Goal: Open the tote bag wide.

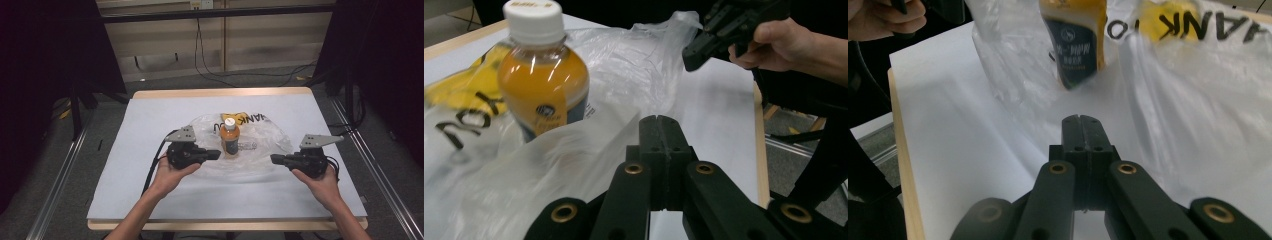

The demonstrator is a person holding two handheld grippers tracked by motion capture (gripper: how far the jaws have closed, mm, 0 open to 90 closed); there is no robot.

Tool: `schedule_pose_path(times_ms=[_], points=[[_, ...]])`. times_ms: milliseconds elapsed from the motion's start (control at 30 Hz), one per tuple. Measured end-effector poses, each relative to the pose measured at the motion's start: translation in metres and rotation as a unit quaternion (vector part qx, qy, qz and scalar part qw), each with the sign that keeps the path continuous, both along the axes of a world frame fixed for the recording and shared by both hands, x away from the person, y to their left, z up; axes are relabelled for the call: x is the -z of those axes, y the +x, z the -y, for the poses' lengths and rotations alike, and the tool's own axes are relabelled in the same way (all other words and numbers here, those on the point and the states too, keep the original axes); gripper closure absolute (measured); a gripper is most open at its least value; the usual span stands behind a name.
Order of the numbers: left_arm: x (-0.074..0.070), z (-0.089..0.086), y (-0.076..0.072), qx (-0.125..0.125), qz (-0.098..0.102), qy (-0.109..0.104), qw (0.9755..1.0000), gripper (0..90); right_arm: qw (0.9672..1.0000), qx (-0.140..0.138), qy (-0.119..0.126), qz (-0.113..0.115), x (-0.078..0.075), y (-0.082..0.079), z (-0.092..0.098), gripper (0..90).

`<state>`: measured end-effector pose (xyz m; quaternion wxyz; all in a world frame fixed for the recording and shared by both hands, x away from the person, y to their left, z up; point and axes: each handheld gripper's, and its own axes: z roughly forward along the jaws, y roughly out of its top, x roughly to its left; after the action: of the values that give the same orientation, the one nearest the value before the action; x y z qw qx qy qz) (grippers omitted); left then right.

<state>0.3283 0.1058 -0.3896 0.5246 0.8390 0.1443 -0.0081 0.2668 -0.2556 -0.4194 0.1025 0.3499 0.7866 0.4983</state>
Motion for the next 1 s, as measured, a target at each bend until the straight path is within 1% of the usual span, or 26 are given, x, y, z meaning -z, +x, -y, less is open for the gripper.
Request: schedule_pose_path(times_ms=[33,67,100,133,167,233,267,300,367,400,433,467,500,567,633,667,700,733,767,800,833,867,900,933,967,1000], points=[[0.000,0.006,0.001,0.003,0.001,0.005,1.0000,90.0,1.0000,0.003,0.002,-0.003,0.003,-0.003,0.003,90.0],[0.002,0.014,0.002,0.005,0.004,0.017,0.9998,90.0,1.0000,0.008,0.000,-0.004,0.006,-0.005,0.006,90.0],[0.002,0.018,0.003,0.008,0.006,0.022,0.9997,90.0,0.9999,0.010,-0.004,-0.007,0.008,-0.008,0.010,90.0],[0.002,0.023,0.002,0.012,0.009,0.027,0.9995,90.0,0.9999,0.010,-0.009,-0.007,0.009,-0.009,0.012,90.0],[0.002,0.027,0.001,0.015,0.010,0.024,0.9995,90.0,0.9998,0.014,-0.011,-0.005,0.009,-0.010,0.015,90.0],[0.003,0.036,0.000,0.022,0.011,0.035,0.9991,90.0,0.9997,0.022,-0.009,-0.004,0.007,-0.014,0.022,90.0],[0.005,0.039,0.001,0.021,0.009,0.046,0.9987,90.0,0.9996,0.028,-0.006,0.001,0.004,-0.015,0.026,90.0],[0.008,0.043,0.002,0.019,0.008,0.063,0.9978,90.0,0.9995,0.031,-0.001,0.003,0.002,-0.014,0.029,90.0],[0.016,0.049,0.006,0.019,0.013,0.093,0.9954,90.0,0.9990,0.043,0.002,0.013,-0.006,-0.011,0.035,90.0],[0.016,0.049,0.006,0.019,0.013,0.093,0.9954,90.0,0.9990,0.043,0.002,0.013,-0.006,-0.011,0.035,90.0],[0.023,0.053,0.009,0.023,0.004,0.107,0.9940,90.0,0.9984,0.050,0.006,0.024,-0.017,-0.003,0.037,90.0],[0.023,0.053,0.009,0.023,0.004,0.107,0.9940,90.0,0.9983,0.052,0.006,0.026,-0.022,0.000,0.037,90.0],[0.031,0.059,0.012,0.027,0.004,0.131,0.9910,90.0,0.9981,0.054,0.006,0.029,-0.026,0.006,0.036,90.0],[0.036,0.062,0.013,0.032,0.000,0.145,0.9890,90.0,0.9980,0.055,0.004,0.031,-0.034,0.020,0.035,90.0],[0.038,0.063,0.015,0.034,-0.001,0.151,0.9880,90.0,0.9982,0.052,0.004,0.029,-0.039,0.034,0.031,90.0],[0.038,0.063,0.015,0.034,-0.001,0.151,0.9880,90.0,0.9982,0.052,0.004,0.029,-0.039,0.034,0.031,90.0],[0.039,0.063,0.016,0.036,-0.001,0.156,0.9870,90.0,0.9986,0.045,0.003,0.029,-0.041,0.041,0.028,90.0],[0.040,0.063,0.017,0.034,-0.003,0.156,0.9871,90.0,0.9990,0.038,0.002,0.025,-0.044,0.051,0.021,90.0],[0.040,0.063,0.017,0.031,-0.004,0.156,0.9872,90.0,0.9996,0.022,-0.004,0.018,-0.046,0.064,0.010,90.0],[0.040,0.063,0.018,0.031,-0.002,0.162,0.9863,90.0,0.9998,0.015,-0.007,0.014,-0.046,0.069,0.005,90.0],[0.041,0.064,0.018,0.028,-0.005,0.160,0.9868,90.0,0.9999,0.001,-0.015,0.007,-0.044,0.078,-0.003,90.0],[0.041,0.064,0.019,0.029,-0.006,0.163,0.9862,90.0,0.9998,-0.010,-0.020,0.000,-0.042,0.085,-0.011,90.0],[0.041,0.064,0.019,0.029,-0.006,0.163,0.9862,90.0,0.9998,-0.010,-0.020,0.000,-0.042,0.085,-0.011,90.0],[0.042,0.065,0.019,0.030,-0.007,0.166,0.9856,90.0,0.9995,-0.013,-0.028,-0.004,-0.040,0.089,-0.016,90.0],[0.044,0.066,0.020,0.031,-0.010,0.170,0.9849,90.0,0.9987,-0.029,-0.038,-0.019,-0.033,0.098,-0.026,90.0],[0.045,0.067,0.020,0.035,-0.010,0.175,0.9839,90.0,0.9978,-0.037,-0.048,-0.026,-0.028,0.104,-0.032,90.0]])
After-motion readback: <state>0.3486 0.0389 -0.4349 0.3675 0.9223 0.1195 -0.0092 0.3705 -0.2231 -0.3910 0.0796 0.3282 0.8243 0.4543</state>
